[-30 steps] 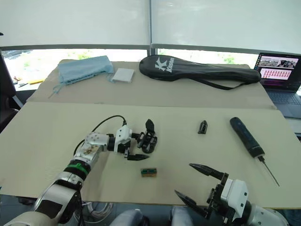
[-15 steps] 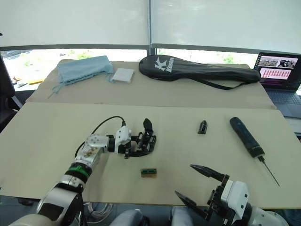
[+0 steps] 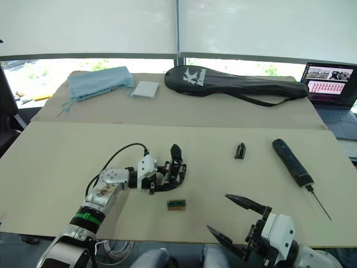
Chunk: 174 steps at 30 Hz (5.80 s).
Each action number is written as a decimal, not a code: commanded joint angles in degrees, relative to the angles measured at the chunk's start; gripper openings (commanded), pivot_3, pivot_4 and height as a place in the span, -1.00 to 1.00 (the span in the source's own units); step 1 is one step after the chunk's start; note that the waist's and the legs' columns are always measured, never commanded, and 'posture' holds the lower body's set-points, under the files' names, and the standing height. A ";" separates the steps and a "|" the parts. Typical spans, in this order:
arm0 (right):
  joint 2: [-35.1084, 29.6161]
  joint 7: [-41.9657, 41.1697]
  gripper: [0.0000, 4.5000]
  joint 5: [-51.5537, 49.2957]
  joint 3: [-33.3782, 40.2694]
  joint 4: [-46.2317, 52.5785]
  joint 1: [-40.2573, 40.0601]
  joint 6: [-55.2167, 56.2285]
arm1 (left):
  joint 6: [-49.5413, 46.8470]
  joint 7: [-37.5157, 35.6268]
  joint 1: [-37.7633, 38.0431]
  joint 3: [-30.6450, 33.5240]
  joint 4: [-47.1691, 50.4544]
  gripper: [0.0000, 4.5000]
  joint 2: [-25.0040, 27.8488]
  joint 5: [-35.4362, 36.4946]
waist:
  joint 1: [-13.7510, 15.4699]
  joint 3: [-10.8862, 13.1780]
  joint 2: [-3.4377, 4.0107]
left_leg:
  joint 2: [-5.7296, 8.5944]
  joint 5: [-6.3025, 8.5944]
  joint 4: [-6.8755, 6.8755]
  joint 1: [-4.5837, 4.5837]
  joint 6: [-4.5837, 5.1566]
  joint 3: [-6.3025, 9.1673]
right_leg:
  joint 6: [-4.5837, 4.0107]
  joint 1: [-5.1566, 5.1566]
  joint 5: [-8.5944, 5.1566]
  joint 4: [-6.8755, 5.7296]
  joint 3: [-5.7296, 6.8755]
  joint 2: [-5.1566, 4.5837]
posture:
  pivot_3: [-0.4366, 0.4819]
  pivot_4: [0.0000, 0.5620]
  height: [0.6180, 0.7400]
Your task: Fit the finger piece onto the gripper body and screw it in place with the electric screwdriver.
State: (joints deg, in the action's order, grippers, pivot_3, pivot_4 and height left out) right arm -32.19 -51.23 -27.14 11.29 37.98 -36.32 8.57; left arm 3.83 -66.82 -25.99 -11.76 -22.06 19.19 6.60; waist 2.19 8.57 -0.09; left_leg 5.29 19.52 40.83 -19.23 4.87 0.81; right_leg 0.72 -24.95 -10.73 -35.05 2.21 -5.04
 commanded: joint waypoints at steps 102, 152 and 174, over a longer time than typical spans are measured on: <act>1.41 32.27 -0.50 7.14 -15.03 -66.42 99.66 -90.26 | -26.62 0.33 -0.46 19.36 25.80 1.00 14.32 31.88 | -3.19 0.23 -0.28 | 0.02 -0.56 0.09 -1.16 -0.46 0.00 | -0.49 -1.25 0.32 -0.41 0.18 -0.08 | -0.05 -0.47 1.00; 2.82 23.11 -0.50 25.25 -21.66 -7.17 74.32 -44.48 | -42.93 44.16 -11.39 24.79 32.55 -1.00 -15.85 55.16 | -2.70 0.27 -0.36 | 0.12 -0.67 0.38 -1.02 -0.67 0.11 | -0.50 -1.23 0.30 -0.76 0.01 0.07 | -0.05 -0.47 1.00; -16.14 2.89 0.88 -31.97 -0.81 -13.38 81.53 -90.12 | -68.38 5.86 -26.08 14.09 16.60 -1.00 11.63 58.17 | -2.55 0.29 -0.39 | 0.05 -0.66 0.18 -1.04 -0.62 0.15 | -0.59 -1.22 0.25 -0.69 -0.04 -0.03 | -0.05 -0.47 1.00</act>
State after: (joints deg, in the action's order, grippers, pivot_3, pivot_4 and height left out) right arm -48.65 -50.00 -57.24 11.11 24.19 44.15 -78.87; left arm -63.60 -57.78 -50.53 3.26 -6.01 30.23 65.10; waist -0.36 8.86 -0.47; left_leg 5.35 18.86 41.01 -20.27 4.26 0.96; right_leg 0.13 -26.17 -10.48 -35.74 2.16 -5.09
